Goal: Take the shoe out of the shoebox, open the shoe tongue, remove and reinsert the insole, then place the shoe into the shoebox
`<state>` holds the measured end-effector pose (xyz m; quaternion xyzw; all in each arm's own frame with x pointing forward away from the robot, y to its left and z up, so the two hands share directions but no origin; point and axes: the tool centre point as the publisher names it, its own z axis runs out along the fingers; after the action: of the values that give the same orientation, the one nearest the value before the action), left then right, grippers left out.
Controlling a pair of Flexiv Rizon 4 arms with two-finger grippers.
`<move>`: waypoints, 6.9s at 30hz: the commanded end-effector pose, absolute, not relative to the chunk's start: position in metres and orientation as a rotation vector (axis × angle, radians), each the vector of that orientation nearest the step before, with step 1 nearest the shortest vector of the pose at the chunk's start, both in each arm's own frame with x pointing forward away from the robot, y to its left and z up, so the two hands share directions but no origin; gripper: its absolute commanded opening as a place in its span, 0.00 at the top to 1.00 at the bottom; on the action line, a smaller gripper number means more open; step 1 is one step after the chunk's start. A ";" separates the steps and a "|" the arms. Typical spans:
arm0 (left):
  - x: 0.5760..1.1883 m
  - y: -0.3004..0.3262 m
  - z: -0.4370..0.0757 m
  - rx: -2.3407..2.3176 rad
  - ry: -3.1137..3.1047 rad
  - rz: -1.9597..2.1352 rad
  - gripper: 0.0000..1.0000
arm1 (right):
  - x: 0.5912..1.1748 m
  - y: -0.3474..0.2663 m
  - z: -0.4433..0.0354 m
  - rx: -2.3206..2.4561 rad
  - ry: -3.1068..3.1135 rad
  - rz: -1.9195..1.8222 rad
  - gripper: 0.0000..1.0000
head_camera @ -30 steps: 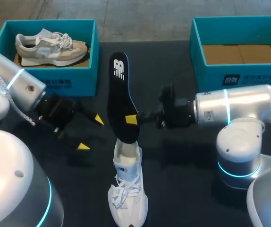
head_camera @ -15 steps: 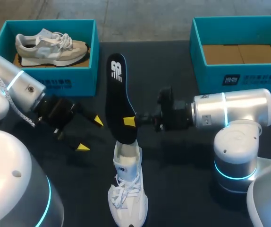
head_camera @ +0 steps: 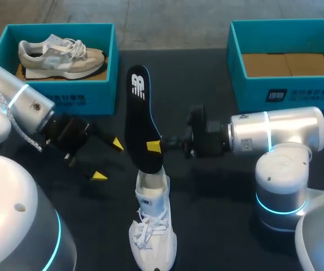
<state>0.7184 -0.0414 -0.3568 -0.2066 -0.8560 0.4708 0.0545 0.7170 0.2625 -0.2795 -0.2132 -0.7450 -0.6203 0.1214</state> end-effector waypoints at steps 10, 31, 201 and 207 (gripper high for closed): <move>0.719 -0.041 -0.357 -0.629 -2.599 1.429 0.00 | 0.712 0.264 -0.283 -0.605 -2.155 -1.827 1.00; 0.719 -0.041 -0.357 -0.629 -2.599 1.429 0.00 | 0.709 0.267 -0.292 -0.544 -2.116 -1.833 1.00; 0.689 -0.060 -0.366 -0.397 -2.865 1.136 0.00 | 0.688 0.256 -0.333 -0.587 -2.113 -1.838 1.00; 0.689 -0.060 -0.366 -0.397 -2.865 1.136 0.00 | 0.685 0.255 -0.335 -0.602 -2.104 -1.822 1.00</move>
<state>0.6905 -0.0593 -0.3662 -0.1279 -0.9212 0.3670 0.0179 0.6877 0.2541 -0.3344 -0.2068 -0.7283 -0.6367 0.1465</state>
